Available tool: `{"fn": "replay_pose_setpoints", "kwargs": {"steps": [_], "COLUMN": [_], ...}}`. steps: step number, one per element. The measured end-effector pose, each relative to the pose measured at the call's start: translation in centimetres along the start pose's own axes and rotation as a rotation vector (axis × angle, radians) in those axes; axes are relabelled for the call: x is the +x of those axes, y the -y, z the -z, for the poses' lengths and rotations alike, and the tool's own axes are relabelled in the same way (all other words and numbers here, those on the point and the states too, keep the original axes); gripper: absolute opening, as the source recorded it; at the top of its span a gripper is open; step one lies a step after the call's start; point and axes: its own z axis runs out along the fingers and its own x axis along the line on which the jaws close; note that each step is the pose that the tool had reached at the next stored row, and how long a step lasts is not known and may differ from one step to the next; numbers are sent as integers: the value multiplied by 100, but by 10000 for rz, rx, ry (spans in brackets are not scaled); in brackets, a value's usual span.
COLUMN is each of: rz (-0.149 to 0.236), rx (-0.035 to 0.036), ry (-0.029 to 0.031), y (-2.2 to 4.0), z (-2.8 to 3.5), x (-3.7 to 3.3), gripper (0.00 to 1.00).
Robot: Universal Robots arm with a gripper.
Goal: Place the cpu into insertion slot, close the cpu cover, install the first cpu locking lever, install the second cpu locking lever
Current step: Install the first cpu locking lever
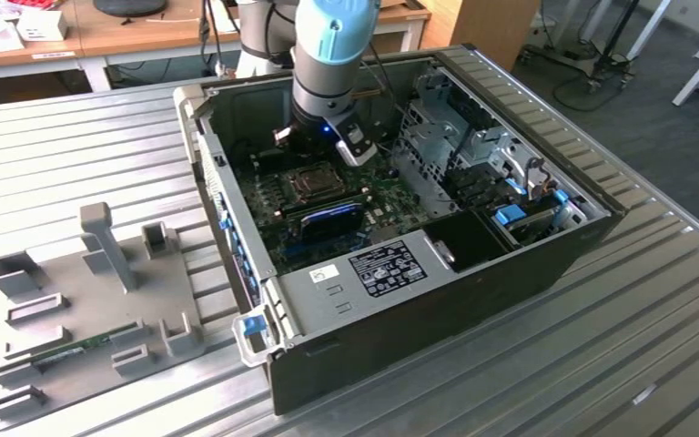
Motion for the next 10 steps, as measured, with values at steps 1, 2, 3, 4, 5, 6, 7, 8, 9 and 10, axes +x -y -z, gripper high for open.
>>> {"fn": "replay_pose_setpoints", "kwargs": {"steps": [1,2,3,4,5,6,7,8,9,10], "rz": [-1,0,0,0,0,0,0,0,0,-1], "rx": [-3,-5,-9,-10,-11,-10,-7,-7,-7,-7], "ry": [0,-1,0,0,0,0,-1,-1,-1,-1], "y": [-3,-5,-6,-6,-6,-6,-6,-6,-6,-7], "z": [8,13,14,14,14,15,16,16,16,17], "x": [0,-1,-1,-1,-1,-1,-1,-1,-1,-1], "gripper": [10,10,10,10,10,10,10,10,10,10]}}
